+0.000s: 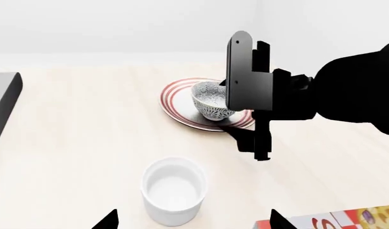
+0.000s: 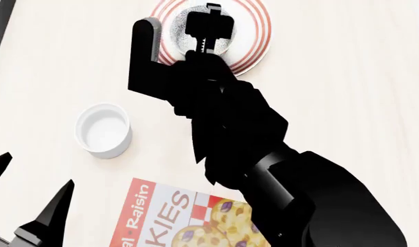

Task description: Pick the akita bowl on the cookies box and place it on the plate.

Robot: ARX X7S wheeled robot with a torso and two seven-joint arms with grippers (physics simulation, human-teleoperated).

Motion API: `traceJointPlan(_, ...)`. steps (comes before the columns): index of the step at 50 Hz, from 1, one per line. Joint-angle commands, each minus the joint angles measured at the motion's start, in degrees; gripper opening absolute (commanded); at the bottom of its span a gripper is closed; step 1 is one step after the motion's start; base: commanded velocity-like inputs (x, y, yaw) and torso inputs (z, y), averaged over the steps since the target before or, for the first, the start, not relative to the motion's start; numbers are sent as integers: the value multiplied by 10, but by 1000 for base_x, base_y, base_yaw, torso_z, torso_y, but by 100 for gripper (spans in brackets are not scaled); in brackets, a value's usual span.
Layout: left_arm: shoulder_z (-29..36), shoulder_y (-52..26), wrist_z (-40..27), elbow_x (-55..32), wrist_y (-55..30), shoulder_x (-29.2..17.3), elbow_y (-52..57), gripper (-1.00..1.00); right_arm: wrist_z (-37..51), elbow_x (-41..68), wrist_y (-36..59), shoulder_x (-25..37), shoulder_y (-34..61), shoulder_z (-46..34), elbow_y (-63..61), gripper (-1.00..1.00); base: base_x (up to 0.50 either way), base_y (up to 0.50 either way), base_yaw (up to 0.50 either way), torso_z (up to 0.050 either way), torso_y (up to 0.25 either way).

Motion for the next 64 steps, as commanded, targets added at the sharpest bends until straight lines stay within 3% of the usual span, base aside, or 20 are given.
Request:
traceJointPlan(1,0,2,-9,-4,-7,-5,15,100,-4,6,11,12,15,1,-43,100,0,0,0,0,0)
traceJointPlan(10,-2,-1,-26,-8,-21,-13,36,100,16,29,221,187,31,-25,-462,100,0,0,0,0,0)
traceJointPlan(21,-20,-7,-55,-31,-36,-17,57,100,84,65,367,359,52,11,-875,100,0,0,0,0,0)
traceJointPlan(30,-66,-1,-107,-19,-19,-11,86,100,202,134,392,486,2,135,-1084,100,0,0,0,0,0)
traceJointPlan(36,-97,7,-126,-42,-12,-15,124,100,348,182,319,587,-76,194,-1187,100,0,0,0,0,0)
traceJointPlan(38,-104,13,-127,-43,-7,-15,134,100,406,207,277,615,-39,151,-1187,100,0,0,0,0,0)
traceJointPlan(40,-116,26,-131,-30,8,-13,151,100,494,231,192,661,39,47,-1187,100,0,0,0,0,0)
traceJointPlan(43,-140,41,-146,-7,35,1,167,100,630,246,88,704,206,-163,-1187,100,0,0,0,0,0)
traceJointPlan(49,-181,62,-167,48,99,39,186,100,813,138,-108,757,472,-578,-1187,100,0,0,0,0,0)
traceJointPlan(52,-205,75,-173,59,132,57,196,100,768,79,-176,860,479,-600,-1187,100,0,0,0,0,0)
traceJointPlan(54,-209,80,-174,67,146,66,196,100,766,40,-193,897,467,-599,-1187,100,0,0,0,0,0)
traceJointPlan(64,-223,98,-171,155,255,136,178,100,917,-123,-257,899,396,-640,-1187,100,0,0,0,0,0)
